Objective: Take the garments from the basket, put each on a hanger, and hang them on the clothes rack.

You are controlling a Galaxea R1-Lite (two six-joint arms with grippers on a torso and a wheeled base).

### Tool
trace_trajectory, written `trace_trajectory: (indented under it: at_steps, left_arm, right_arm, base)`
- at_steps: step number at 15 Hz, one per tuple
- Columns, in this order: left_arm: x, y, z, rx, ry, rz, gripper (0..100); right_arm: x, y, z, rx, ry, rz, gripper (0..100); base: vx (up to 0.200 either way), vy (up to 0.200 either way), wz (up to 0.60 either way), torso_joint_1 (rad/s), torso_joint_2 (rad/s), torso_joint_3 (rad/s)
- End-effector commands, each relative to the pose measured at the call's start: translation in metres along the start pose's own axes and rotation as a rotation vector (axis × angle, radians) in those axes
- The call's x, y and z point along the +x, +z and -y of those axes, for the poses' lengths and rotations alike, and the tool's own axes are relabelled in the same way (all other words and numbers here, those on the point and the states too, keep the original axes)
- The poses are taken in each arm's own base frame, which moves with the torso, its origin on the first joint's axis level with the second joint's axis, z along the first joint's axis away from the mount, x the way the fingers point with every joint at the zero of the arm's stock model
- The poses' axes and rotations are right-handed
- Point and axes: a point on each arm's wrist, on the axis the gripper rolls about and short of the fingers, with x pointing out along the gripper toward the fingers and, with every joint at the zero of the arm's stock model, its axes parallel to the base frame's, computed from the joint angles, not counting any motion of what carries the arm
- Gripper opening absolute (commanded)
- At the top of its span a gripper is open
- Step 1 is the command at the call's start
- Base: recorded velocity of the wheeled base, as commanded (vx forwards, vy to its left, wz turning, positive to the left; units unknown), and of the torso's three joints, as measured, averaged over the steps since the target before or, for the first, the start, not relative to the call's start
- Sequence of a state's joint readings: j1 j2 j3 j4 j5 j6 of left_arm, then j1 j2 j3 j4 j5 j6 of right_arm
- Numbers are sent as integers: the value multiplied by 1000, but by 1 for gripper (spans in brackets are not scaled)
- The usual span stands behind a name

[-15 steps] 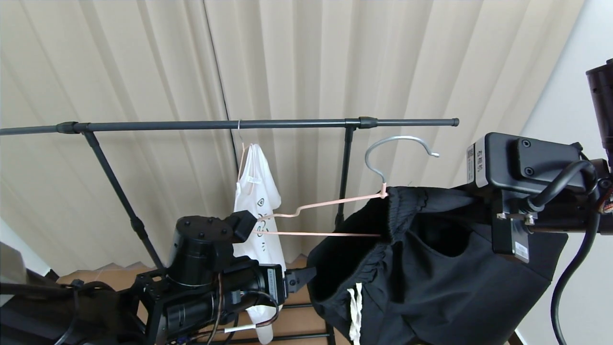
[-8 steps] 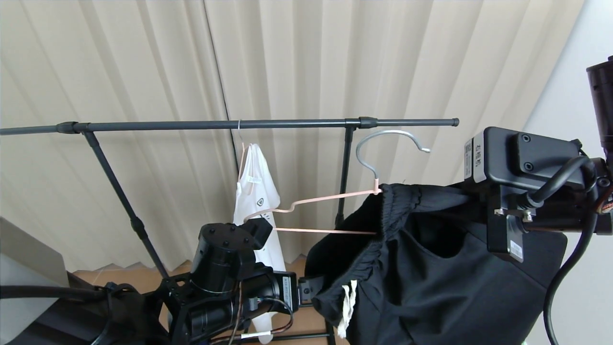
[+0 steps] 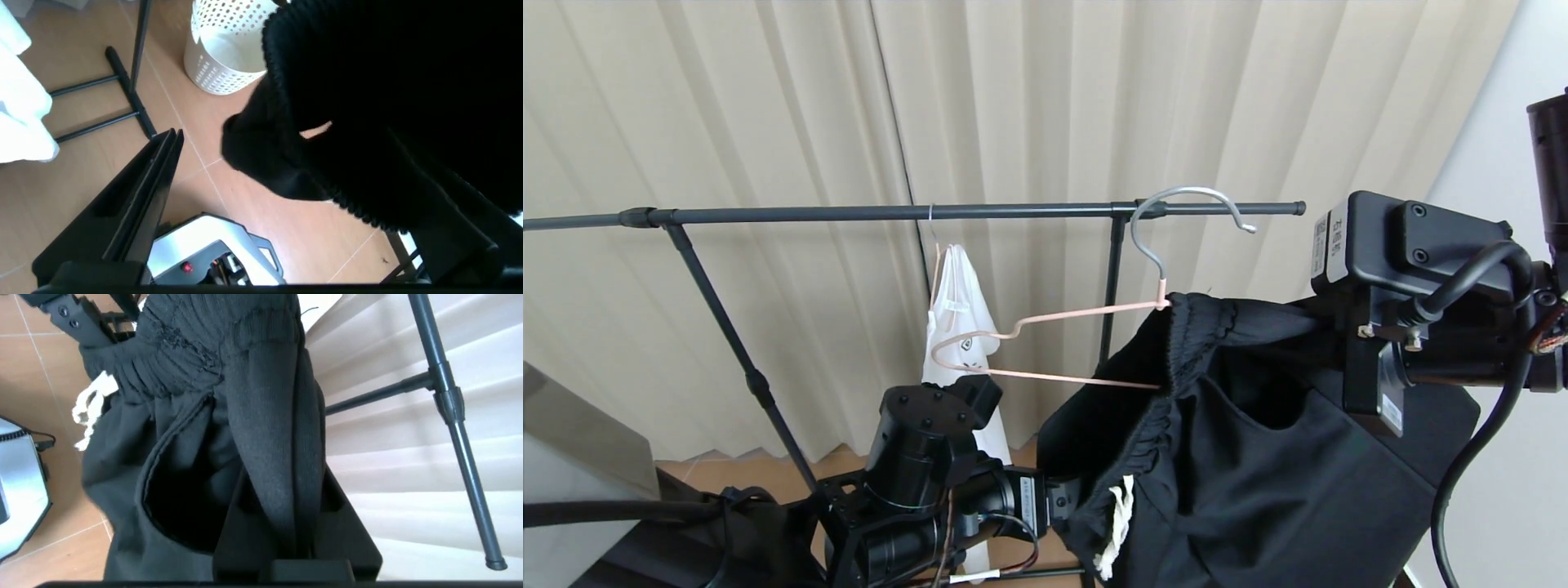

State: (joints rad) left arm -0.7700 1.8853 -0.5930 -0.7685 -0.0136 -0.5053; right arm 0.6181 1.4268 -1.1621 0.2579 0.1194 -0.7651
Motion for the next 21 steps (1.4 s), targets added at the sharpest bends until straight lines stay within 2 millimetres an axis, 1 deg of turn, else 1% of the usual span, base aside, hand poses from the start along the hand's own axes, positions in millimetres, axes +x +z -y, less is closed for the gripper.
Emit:
trace_trajectory:
  at_steps: [1, 2, 6, 9, 11, 13, 15, 18, 20, 21]
  left_arm:
    - [5, -2, 1, 3, 3, -8, 100]
    - [6, -4, 1, 4, 8, -12, 0]
    - [3, -7, 0, 11, 22, -15, 0]
    - [-2, -6, 1, 27, 43, 5, 0]
    - [-9, -4, 2, 31, 40, 19, 0]
    - [-16, -1, 2, 55, 37, 38, 0]
    - [-18, 3, 2, 67, 52, 60, 0]
    - [-18, 8, -3, 93, 70, 93, 0]
    - [-19, 12, -4, 117, 109, 123, 0]
    - [-21, 13, -4, 126, 118, 131, 0]
  right_arm:
    - [0, 1, 0, 6, -1, 4, 0]
    - [-1, 1, 0, 7, -4, 4, 0]
    - [-1, -5, -2, 17, 2, -13, 0]
    - [-3, -13, 3, 53, -20, -40, 0]
    - [-3, -21, 5, 75, -29, -64, 0]
    - [-3, -33, 3, 94, -39, -87, 0]
    - [2, -44, -3, 109, -54, -85, 0]
    - [-11, -52, -17, 187, -91, -34, 0]
    - [-26, -63, -28, 257, -72, -8, 0]
    - [-30, -67, -31, 264, -64, -1, 0]
  base:
    - [0, 0, 0, 0, 0, 0]
    - [0, 0, 0, 0, 0, 0]
    - [0, 0, 0, 0, 0, 0]
    - [0, 0, 0, 0, 0, 0]
    - [0, 0, 0, 0, 0, 0]
    - [0, 0, 0, 0, 0, 0]
    - [0, 0, 0, 0, 0, 0]
    - [0, 0, 0, 0, 0, 0]
    - [0, 0, 0, 0, 0, 0]
    - [0, 0, 0, 0, 0, 0]
